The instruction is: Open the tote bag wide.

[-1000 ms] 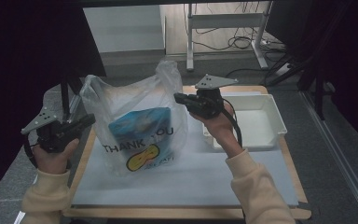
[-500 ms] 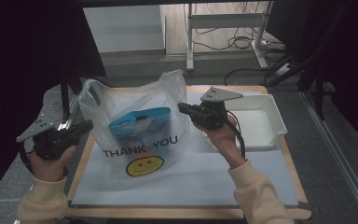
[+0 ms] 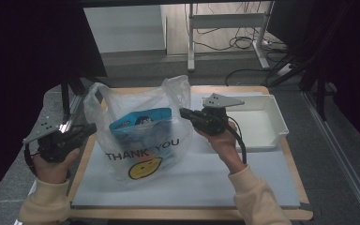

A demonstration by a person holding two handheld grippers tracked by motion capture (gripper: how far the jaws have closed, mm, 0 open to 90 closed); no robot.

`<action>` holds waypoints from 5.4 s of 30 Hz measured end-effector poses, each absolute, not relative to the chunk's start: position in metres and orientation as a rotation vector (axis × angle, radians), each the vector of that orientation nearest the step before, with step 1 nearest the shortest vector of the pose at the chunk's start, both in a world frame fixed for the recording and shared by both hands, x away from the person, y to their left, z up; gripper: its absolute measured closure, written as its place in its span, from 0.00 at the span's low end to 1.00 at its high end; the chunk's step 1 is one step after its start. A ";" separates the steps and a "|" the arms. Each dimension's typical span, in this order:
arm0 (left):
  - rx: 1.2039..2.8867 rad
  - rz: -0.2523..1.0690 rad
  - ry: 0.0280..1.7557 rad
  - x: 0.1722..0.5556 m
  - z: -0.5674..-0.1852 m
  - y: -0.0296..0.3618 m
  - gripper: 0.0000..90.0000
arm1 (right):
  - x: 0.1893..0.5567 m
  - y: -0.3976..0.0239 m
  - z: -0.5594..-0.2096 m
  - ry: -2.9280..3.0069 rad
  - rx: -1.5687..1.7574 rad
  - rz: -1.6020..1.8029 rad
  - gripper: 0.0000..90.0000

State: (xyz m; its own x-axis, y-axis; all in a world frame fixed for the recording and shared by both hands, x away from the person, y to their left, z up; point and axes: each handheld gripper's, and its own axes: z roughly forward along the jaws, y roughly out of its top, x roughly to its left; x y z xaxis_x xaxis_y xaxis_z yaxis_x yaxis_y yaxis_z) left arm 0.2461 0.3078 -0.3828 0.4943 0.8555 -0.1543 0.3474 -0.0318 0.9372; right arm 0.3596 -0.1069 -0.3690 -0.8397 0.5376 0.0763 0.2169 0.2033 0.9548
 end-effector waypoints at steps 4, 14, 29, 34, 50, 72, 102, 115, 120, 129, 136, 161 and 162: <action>1.621 0.557 1.055 0.245 -0.385 0.307 1.00 | 0.358 -0.107 -0.375 2.213 0.726 1.687 0.99; 1.652 0.544 1.062 0.240 -0.392 0.306 1.00 | 0.358 -0.111 -0.391 2.230 0.761 1.671 0.99; 1.701 0.497 1.127 0.249 -0.421 0.306 1.00 | 0.361 -0.103 -0.417 2.287 0.785 1.626 0.98; 1.717 0.478 1.147 0.253 -0.431 0.305 1.00 | 0.363 -0.102 -0.427 2.313 0.804 1.598 0.98; 1.754 0.433 1.189 0.265 -0.455 0.300 1.00 | 0.366 -0.097 -0.445 2.368 0.828 1.510 0.98; 1.788 0.369 1.252 0.268 -0.484 0.303 1.00 | 0.365 -0.100 -0.471 2.437 0.888 1.426 0.98; 1.912 0.271 1.328 0.269 -0.532 0.295 1.00 | 0.358 -0.091 -0.521 2.590 0.956 1.166 0.98; 1.987 0.228 1.340 0.269 -0.545 0.285 1.00 | 0.352 -0.097 -0.533 2.631 0.990 1.142 0.98; 1.977 0.216 1.341 0.270 -0.545 0.287 1.00 | 0.351 -0.098 -0.533 2.629 0.986 1.140 0.98; 1.935 0.246 1.293 0.268 -0.542 0.291 0.89 | 0.351 -0.096 -0.532 2.627 0.976 1.136 0.96; 1.866 0.311 1.296 0.263 -0.533 0.294 0.68 | 0.351 -0.096 -0.533 2.631 0.967 1.138 0.95; 1.701 0.430 1.253 0.306 -0.438 0.313 0.33 | 0.350 -0.095 -0.533 2.620 0.945 1.129 0.95; 1.705 0.418 1.255 0.315 -0.436 0.312 0.33 | 0.350 -0.095 -0.533 2.621 0.944 1.130 0.95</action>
State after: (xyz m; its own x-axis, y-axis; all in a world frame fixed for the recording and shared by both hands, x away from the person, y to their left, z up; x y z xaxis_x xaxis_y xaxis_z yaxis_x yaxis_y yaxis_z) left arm 0.3151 0.3117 -0.4365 0.4162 0.8753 -0.2461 0.5528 -0.0287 0.8328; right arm 0.3497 -0.0951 -0.5330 -0.7943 0.5961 0.1171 0.4945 0.5223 0.6948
